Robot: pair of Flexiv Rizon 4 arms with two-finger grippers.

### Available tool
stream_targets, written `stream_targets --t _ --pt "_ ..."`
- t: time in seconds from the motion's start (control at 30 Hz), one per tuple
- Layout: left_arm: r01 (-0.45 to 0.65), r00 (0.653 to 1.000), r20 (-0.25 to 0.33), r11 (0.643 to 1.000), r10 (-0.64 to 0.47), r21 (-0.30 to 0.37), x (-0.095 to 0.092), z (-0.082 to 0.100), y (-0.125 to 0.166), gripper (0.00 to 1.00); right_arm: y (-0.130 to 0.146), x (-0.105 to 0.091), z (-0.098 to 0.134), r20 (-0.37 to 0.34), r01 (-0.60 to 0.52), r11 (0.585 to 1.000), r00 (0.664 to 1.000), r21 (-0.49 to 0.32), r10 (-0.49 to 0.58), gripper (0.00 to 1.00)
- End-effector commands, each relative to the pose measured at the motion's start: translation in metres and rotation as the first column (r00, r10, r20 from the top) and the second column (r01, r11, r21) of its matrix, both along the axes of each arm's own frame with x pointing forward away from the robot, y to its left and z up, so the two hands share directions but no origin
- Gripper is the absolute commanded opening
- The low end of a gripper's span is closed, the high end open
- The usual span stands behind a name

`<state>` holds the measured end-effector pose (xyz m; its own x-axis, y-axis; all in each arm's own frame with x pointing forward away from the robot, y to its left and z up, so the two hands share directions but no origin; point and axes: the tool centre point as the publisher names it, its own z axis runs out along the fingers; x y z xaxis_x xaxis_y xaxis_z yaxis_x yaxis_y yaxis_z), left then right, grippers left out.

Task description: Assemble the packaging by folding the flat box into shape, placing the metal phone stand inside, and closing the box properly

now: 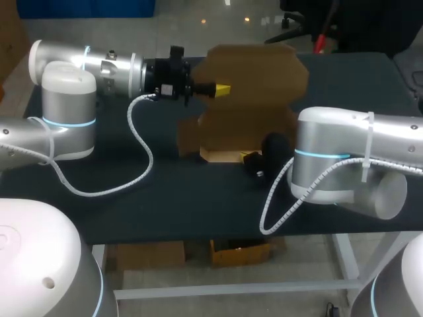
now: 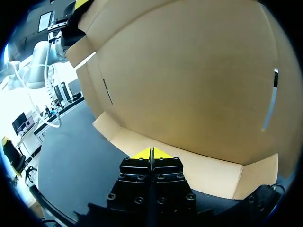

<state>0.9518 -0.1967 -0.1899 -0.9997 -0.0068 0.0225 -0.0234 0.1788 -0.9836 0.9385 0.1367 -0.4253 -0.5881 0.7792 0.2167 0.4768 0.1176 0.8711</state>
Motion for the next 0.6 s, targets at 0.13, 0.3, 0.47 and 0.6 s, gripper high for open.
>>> stream_targets --t 0.13,0.3,0.47,0.6 --pt "0.01 1.0 -0.023 1.0 -0.01 0.004 -0.003 -0.009 0.003 0.0 0.002 0.0 -0.005 0.003 0.004 1.0 1.0 0.0 -0.004 0.0" --pt "0.013 0.999 -0.034 1.0 -0.013 0.002 -0.006 -0.011 0.004 0.0 0.002 0.0 -0.005 0.003 0.004 1.0 1.0 0.0 -0.004 0.0" --pt "0.022 0.999 -0.046 1.0 -0.022 0.006 -0.009 -0.015 0.002 0.0 0.002 0.0 -0.005 0.003 0.004 1.0 1.0 0.0 -0.004 0.0" --pt "0.027 0.998 -0.057 1.0 -0.026 0.014 -0.011 -0.018 0.001 0.0 0.002 0.0 -0.005 0.003 0.004 1.0 1.0 0.0 -0.004 0.0"
